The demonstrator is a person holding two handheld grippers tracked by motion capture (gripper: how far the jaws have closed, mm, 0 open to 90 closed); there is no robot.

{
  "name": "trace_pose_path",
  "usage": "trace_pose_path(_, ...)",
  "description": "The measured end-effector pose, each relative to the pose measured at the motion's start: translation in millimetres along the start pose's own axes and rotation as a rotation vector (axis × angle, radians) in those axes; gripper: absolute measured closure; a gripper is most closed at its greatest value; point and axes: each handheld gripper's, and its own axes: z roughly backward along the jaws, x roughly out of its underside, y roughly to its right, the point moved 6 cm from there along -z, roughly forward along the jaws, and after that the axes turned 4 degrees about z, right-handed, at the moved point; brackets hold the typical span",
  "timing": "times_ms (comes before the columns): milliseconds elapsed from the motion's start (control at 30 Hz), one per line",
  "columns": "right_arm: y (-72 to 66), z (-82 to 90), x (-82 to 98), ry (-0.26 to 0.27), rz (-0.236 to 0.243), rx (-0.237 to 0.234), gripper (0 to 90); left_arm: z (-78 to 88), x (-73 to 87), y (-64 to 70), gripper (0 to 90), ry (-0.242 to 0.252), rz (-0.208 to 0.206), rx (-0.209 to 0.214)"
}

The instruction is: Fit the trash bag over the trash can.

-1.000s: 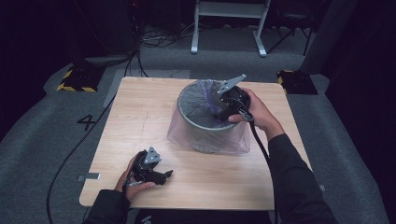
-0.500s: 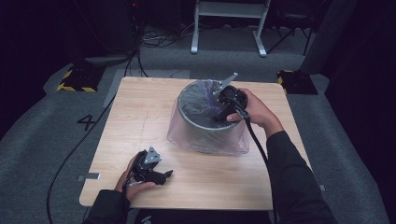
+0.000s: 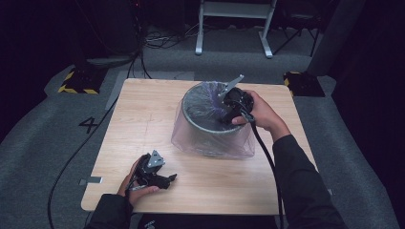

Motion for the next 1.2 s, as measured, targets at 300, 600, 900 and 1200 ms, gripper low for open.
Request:
trace_pose_path(300, 4.5, 13.6, -3.5, 0.088, -0.012, 0.030, 21.6, 0.0, 0.0, 0.2, 14.7, 0.000, 0.002, -0.002)
trace_pose_path(600, 10.5, 23.3, -4.9, 0.213, -0.088, 0.112, 20.7, 0.0, 0.0, 0.2, 14.7, 0.000, 0.001, -0.003)
trace_pose_path(900, 19.2, 38.8, -1.5, 0.351, -0.168, 0.163, 21.2, 0.0, -0.1, 0.0, 14.7, 0.001, -0.001, -0.005)
trace_pose_path(1200, 18.5, 51.9, 11.6, 0.392, -0.195, 0.185, 20.3, -0.1, 0.0, 0.4, 14.7, 0.000, 0.004, -0.006)
